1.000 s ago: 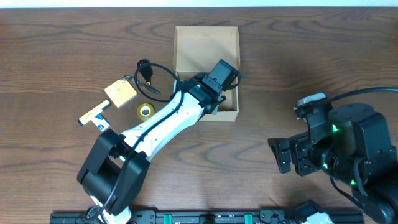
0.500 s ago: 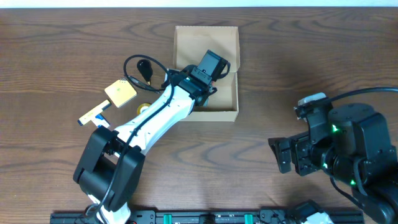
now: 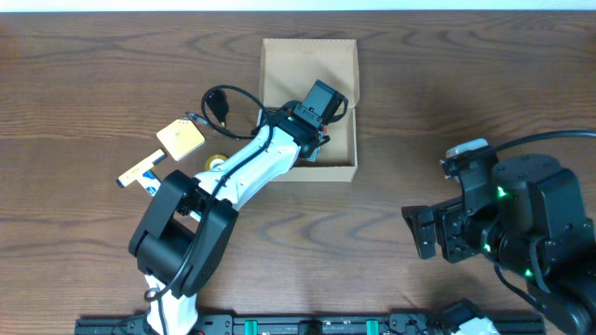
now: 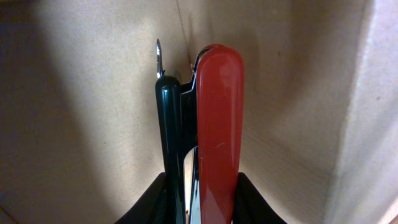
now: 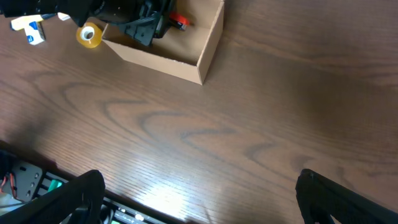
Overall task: Pack container
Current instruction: 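Lift the stapler with the left gripper and carry it over the box, then release the stapler into the box and withdraw the left gripper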
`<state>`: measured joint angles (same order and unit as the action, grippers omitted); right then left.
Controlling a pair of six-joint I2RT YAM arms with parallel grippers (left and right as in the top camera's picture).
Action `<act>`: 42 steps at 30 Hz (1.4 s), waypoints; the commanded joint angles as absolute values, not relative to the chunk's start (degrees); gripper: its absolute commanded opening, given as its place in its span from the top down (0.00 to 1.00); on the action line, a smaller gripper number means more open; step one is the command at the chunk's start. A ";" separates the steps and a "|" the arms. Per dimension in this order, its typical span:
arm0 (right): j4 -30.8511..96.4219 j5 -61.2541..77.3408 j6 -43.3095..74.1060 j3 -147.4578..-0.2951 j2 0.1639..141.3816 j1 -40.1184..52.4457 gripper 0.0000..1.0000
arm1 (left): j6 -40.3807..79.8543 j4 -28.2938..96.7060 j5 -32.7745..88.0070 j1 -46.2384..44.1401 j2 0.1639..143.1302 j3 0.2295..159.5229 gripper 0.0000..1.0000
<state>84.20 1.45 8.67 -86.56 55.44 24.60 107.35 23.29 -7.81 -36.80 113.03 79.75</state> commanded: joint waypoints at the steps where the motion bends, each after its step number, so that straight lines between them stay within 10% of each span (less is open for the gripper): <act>1: 84.29 0.67 8.05 -87.31 55.40 24.18 0.01 | 107.81 23.16 -8.08 -36.64 112.84 80.64 0.74; 9: 84.29 0.64 8.05 -87.31 55.40 24.18 0.01 | 107.81 23.07 -8.10 -36.64 112.84 80.64 0.45; 25: 84.29 0.64 8.05 -87.31 55.40 24.18 0.01 | 105.82 22.04 -7.81 -36.27 112.75 81.12 0.51; 42: 84.27 0.64 8.05 -87.31 55.40 24.18 0.01 | 75.83 33.71 -6.92 -33.01 112.71 99.02 0.50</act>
<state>84.20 1.45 8.67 -86.56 55.44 24.60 83.68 31.62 -6.79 -33.32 113.03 95.46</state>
